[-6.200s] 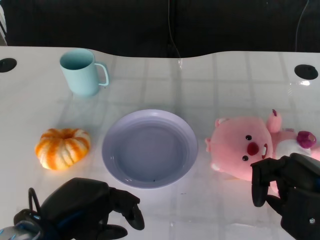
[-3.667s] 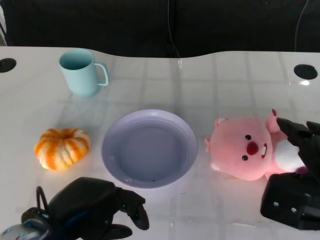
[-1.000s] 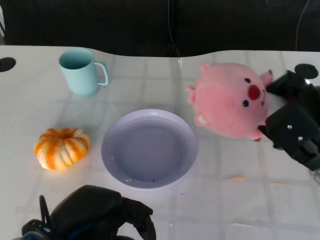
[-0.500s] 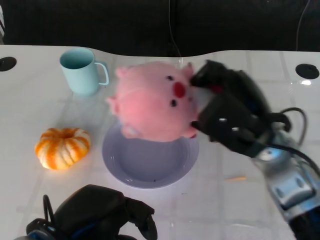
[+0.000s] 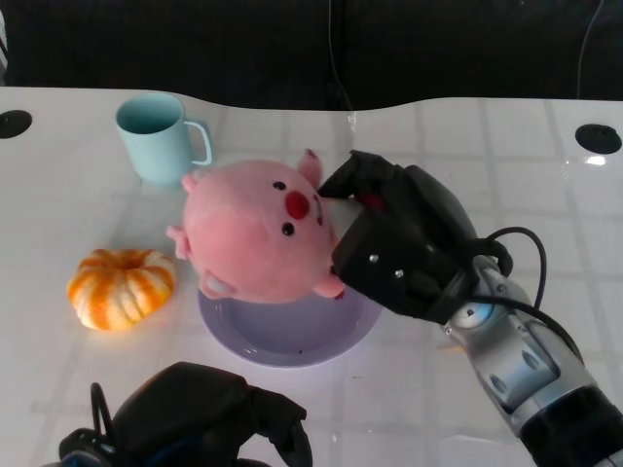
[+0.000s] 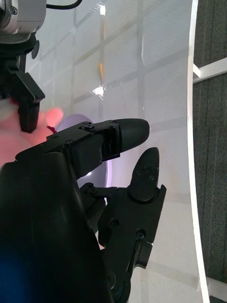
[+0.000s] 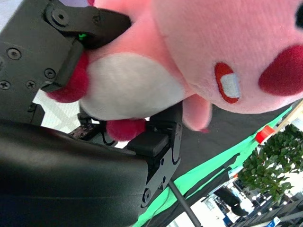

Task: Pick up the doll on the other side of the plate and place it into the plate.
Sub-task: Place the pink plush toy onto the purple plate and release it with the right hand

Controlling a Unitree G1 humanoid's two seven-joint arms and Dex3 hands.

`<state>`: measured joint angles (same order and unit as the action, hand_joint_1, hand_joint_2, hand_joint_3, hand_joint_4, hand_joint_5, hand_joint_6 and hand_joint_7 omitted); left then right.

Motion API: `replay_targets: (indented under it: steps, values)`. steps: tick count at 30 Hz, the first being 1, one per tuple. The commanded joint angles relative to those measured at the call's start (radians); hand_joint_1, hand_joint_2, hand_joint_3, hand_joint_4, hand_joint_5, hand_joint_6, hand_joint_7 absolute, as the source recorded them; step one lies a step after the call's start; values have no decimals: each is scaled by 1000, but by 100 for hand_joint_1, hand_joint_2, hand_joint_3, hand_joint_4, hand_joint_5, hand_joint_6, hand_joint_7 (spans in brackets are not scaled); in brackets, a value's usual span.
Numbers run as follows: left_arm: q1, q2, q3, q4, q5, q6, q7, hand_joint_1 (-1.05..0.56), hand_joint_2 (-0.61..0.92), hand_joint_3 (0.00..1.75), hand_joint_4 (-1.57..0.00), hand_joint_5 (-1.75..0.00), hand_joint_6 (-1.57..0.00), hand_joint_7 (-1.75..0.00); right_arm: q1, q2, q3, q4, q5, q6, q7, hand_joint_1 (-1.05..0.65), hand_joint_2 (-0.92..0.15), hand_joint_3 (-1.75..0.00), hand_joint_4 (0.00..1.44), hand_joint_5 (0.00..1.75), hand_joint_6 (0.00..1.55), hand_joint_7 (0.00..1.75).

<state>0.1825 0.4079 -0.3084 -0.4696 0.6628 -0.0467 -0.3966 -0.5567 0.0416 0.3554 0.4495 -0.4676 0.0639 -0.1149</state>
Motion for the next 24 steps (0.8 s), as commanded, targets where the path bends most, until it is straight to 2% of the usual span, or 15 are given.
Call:
replay_targets:
  steps: [1,3,7,17,21,24]
  values:
    - [1,11,3,0,9,-5,10,-24,92,19,-79,-124,-93,-52,18,-37,32,-24,-33,-7,28,-36,-89,-22,38,63,54,9]
    - [1,12,4,-1,8,-7,10,-24,92,17,-80,-124,-93,-51,24,-63,53,-44,-55,1,68,-45,-92,-21,25,54,45,2]
    - [3,13,5,1,7,-7,11,-24,92,18,-80,-123,-94,-51,43,-89,62,-84,-64,-2,109,-50,-92,-21,19,51,42,0]
    - [6,15,14,4,-1,-17,15,-23,92,18,-81,-125,-95,-50,89,-116,49,-161,-67,-14,121,-51,-92,-20,21,54,44,1]
    - [-3,16,11,-6,5,2,-5,-24,92,19,-79,-124,-94,-49,134,-146,15,-250,-40,-7,155,-52,-92,-20,24,58,46,2]
    - [-9,19,8,-1,5,1,-3,-24,92,19,-79,-122,-94,-49,153,-166,-13,-315,-26,-8,175,-53,-92,-21,27,67,48,3]
